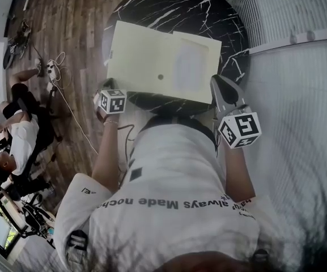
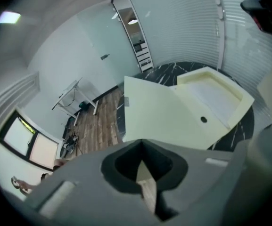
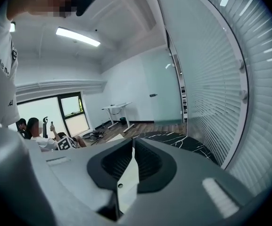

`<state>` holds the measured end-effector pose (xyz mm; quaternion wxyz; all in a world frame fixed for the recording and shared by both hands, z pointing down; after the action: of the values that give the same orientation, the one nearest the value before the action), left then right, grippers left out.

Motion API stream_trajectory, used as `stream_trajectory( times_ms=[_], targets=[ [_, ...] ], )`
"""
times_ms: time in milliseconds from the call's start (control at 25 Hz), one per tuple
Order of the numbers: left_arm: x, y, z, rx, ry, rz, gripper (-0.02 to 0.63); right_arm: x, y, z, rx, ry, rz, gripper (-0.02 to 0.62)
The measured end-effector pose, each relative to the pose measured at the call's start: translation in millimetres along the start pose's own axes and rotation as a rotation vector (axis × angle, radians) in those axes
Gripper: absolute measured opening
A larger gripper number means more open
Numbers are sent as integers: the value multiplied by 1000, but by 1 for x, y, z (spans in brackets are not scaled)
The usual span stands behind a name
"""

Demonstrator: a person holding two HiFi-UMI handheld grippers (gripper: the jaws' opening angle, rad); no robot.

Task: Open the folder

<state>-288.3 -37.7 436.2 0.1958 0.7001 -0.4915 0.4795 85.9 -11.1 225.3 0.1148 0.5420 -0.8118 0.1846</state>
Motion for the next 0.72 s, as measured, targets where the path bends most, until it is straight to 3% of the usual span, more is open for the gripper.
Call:
stream_trajectory(
  times_ms=[160, 360, 720],
  targets=[
    [-36, -12, 32, -21, -125, 2, 2, -14, -3, 11, -34, -25, -21, 14],
    [-86, -41, 77, -49, -292, -52, 2, -38, -6, 27, -63, -55, -53, 11],
    [-181, -122, 175, -70, -607, -277, 2, -74, -2, 63, -151, -126, -105, 11]
  ],
)
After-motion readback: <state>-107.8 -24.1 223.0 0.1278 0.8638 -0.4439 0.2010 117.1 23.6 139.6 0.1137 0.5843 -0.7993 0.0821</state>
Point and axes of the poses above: the fingertips, and each gripper's own axes: x forward along the fingers, y to its left, z out of its top, the point moved 2 cm from there along -x, backward along the fingers, and after that the axes turned 9 degrees about -z, right-handed, at the moved point
